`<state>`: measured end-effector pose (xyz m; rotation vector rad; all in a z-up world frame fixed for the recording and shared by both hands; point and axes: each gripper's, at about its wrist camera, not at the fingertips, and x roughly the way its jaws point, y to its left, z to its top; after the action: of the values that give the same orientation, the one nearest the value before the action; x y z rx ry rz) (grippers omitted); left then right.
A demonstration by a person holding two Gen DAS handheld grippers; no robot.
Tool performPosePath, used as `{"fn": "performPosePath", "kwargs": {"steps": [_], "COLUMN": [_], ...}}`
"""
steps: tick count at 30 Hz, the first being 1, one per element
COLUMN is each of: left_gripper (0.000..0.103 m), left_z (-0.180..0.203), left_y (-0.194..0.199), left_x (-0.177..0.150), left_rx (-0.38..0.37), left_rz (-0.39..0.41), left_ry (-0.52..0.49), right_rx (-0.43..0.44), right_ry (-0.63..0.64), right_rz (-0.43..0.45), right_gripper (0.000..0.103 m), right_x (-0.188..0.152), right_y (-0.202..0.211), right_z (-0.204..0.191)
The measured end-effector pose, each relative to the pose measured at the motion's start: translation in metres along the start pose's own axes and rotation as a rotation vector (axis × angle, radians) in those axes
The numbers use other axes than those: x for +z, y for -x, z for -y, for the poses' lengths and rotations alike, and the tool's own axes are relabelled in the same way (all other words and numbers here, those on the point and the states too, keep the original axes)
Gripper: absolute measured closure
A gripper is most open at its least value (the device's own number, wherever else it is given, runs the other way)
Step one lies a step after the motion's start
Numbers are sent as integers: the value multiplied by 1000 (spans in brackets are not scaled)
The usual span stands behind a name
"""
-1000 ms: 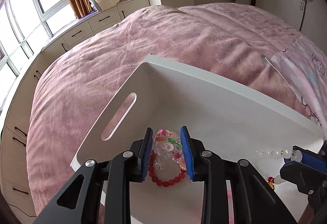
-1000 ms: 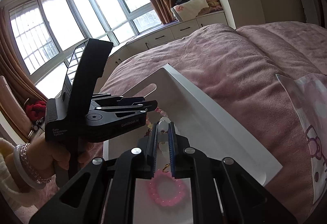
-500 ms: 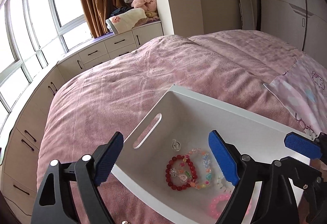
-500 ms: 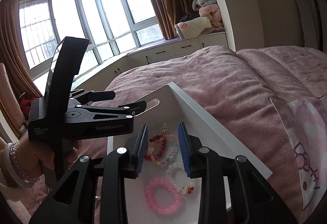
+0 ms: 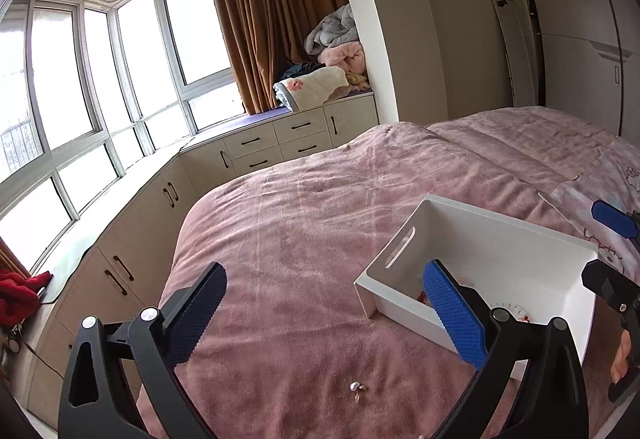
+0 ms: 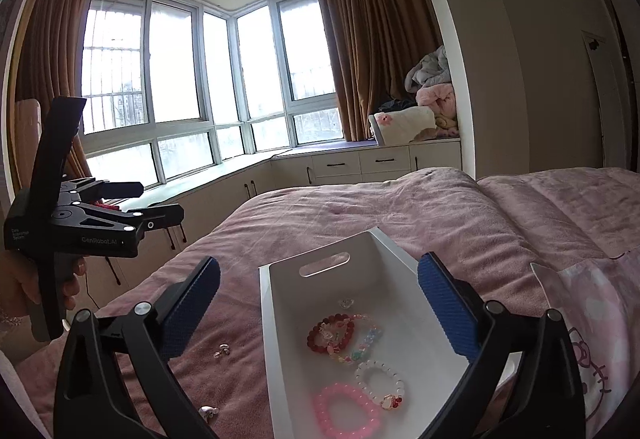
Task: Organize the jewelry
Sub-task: 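Open both tools over the tray and withdraw them toward the blanket, then grasp the silver shell charm with the right tool while the left tool grasps the pearl earring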
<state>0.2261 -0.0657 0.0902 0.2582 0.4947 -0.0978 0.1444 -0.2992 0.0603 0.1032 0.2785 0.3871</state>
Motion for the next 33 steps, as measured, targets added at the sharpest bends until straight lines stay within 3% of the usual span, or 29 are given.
{"fn": "performPosePath", "kwargs": {"steps": [7,15,24,33], "left_gripper": [4,4,4,4], "left_z": [-59,-92,-77,-77], "left_y": [42,60,28,-13], "left_x": [-65,-137,-190,-186], "left_rx": [-4,32,48,-67], "left_rz": [-33,-83,-132,-113], "left_ry": [223,351,360,354], "right_rx": [111,205,295,265], "right_ry": [139,279,312,368], "right_rz": [-19,-172,-403,-537], "right_gripper": [5,5,6,12], "right_x": [-8,-43,-85,-117], "right_y": [3,-9,-33,-58], "right_z": [-64,-119,-141,-143]}}
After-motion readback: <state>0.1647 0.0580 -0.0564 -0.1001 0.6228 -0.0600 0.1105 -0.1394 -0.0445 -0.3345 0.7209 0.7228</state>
